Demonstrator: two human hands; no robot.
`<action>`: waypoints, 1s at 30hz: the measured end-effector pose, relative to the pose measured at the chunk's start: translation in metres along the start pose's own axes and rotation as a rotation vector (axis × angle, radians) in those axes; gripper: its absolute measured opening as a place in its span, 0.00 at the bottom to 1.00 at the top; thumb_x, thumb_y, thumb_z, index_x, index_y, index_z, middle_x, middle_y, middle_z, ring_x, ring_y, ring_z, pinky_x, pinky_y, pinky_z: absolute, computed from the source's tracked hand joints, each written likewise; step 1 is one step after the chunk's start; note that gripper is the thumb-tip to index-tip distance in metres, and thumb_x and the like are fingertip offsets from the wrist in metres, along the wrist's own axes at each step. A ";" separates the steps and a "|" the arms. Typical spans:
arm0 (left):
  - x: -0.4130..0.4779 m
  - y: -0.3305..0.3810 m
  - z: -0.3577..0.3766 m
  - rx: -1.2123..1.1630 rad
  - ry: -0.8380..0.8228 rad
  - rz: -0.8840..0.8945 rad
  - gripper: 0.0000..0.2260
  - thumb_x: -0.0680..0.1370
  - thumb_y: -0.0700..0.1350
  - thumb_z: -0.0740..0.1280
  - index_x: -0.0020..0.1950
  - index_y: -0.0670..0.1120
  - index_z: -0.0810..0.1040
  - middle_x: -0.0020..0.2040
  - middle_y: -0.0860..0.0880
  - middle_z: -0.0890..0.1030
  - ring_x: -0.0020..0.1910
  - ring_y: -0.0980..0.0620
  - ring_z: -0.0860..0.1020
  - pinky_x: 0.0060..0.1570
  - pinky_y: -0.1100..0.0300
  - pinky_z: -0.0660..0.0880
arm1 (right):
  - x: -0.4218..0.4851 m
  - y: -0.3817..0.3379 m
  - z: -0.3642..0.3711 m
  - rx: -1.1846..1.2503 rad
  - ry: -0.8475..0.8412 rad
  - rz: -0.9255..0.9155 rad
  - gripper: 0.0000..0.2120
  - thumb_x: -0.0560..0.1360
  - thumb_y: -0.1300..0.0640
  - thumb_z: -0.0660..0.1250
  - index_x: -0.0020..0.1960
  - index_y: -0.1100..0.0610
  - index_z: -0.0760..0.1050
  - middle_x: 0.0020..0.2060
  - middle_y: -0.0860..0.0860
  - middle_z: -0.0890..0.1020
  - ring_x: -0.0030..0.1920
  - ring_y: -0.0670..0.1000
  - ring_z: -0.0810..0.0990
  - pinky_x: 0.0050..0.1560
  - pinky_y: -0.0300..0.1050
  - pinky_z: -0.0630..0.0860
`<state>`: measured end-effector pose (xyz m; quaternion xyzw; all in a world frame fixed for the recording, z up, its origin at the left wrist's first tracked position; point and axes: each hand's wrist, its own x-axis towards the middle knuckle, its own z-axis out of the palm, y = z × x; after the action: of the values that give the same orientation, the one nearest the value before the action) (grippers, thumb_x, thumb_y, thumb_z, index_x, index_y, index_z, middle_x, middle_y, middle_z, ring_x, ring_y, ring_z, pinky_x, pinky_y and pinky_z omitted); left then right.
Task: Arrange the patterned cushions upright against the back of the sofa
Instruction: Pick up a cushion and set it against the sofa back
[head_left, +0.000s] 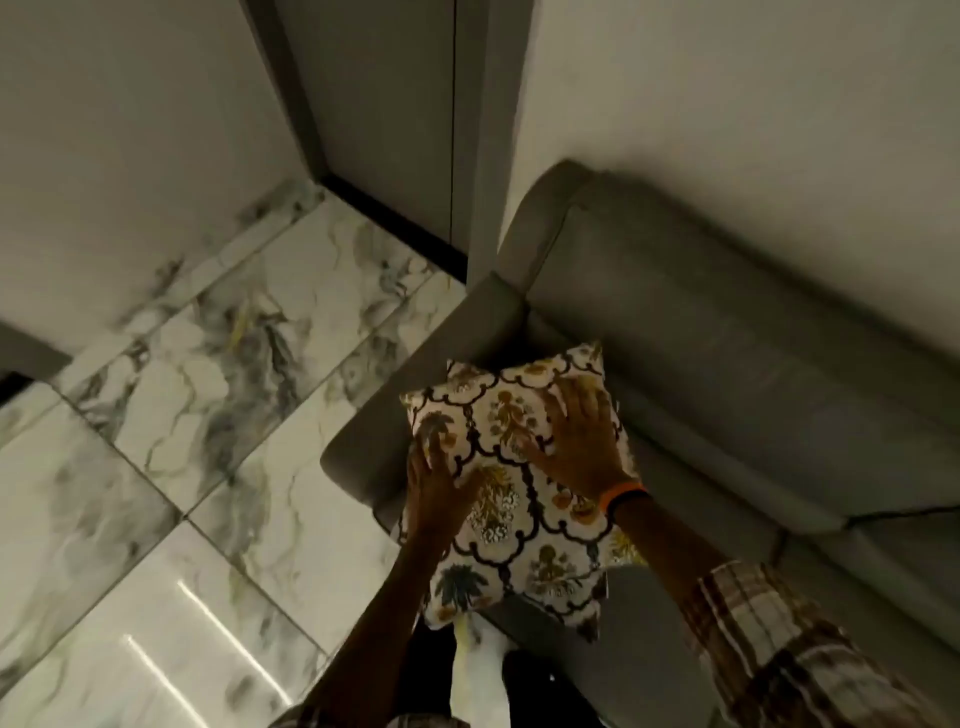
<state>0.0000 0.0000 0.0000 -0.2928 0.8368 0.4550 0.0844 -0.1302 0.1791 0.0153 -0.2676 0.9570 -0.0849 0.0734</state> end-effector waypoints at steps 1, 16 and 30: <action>0.004 -0.007 0.007 -0.081 -0.006 -0.117 0.42 0.77 0.60 0.69 0.83 0.50 0.48 0.83 0.43 0.49 0.81 0.39 0.53 0.76 0.39 0.60 | -0.001 0.008 0.010 0.032 -0.035 0.055 0.43 0.74 0.28 0.58 0.81 0.54 0.66 0.81 0.61 0.65 0.81 0.67 0.63 0.79 0.71 0.55; 0.006 0.090 0.095 -0.669 0.173 -0.066 0.34 0.71 0.65 0.69 0.74 0.53 0.70 0.64 0.55 0.79 0.63 0.56 0.79 0.61 0.58 0.77 | -0.106 0.123 -0.008 1.386 0.405 0.975 0.26 0.84 0.45 0.62 0.79 0.54 0.69 0.68 0.48 0.80 0.64 0.46 0.82 0.65 0.51 0.81; -0.016 0.202 0.397 -0.138 -0.616 0.213 0.53 0.61 0.66 0.79 0.79 0.47 0.61 0.76 0.51 0.68 0.74 0.54 0.68 0.73 0.62 0.66 | -0.311 0.374 0.007 1.210 0.747 1.075 0.49 0.73 0.52 0.75 0.85 0.52 0.49 0.79 0.49 0.67 0.72 0.36 0.73 0.72 0.34 0.72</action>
<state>-0.1514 0.4125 -0.0768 -0.0574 0.7649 0.5841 0.2655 -0.0527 0.6570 -0.0374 0.3474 0.7058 -0.6116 -0.0846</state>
